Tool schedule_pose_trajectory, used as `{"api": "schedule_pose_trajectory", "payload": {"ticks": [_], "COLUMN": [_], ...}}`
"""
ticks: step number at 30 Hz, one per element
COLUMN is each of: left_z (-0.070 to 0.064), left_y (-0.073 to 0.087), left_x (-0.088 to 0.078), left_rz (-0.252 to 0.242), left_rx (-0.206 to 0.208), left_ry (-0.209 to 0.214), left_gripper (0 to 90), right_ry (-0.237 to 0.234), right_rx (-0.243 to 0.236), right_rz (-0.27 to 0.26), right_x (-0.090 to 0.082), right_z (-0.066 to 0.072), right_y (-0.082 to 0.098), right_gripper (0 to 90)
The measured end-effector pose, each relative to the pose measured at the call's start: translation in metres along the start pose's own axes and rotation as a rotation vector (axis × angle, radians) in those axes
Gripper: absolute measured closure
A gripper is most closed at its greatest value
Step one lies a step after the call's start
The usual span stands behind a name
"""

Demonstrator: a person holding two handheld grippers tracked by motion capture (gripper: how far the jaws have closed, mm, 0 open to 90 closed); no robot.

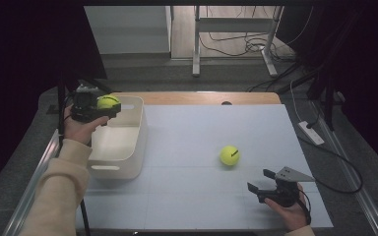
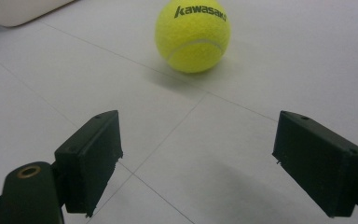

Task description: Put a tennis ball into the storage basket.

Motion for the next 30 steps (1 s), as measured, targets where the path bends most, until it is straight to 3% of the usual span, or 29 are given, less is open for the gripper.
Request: {"api": "schedule_pose_trajectory", "payload": {"ticks": [22, 30], "left_z": [0.024, 0.025], "left_y": [0.012, 0.013], "left_x": [0.028, 0.031], "left_rz": [0.152, 0.163], "left_rx": [-0.043, -0.048], "left_ry": [-0.048, -0.039], "left_gripper": [27.3, 27.3], "right_ry": [0.000, 0.001], "right_rx": [0.005, 0.007], "right_rz": [-0.001, -0.001], "right_x": [-0.001, -0.001], "right_z": [-0.001, -0.002], "right_y": [0.001, 0.001], "right_gripper": [14.9, 14.9]}}
Point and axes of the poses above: each handheld gripper's, and its own axes: x roughly forward along the jaws, y roughly out of its underside, z roughly to its left, the point moved 8 cm from there along x, roughly forward along the jaws, and after that the axes turned 8 degrees about y, right-handed, at the moved point
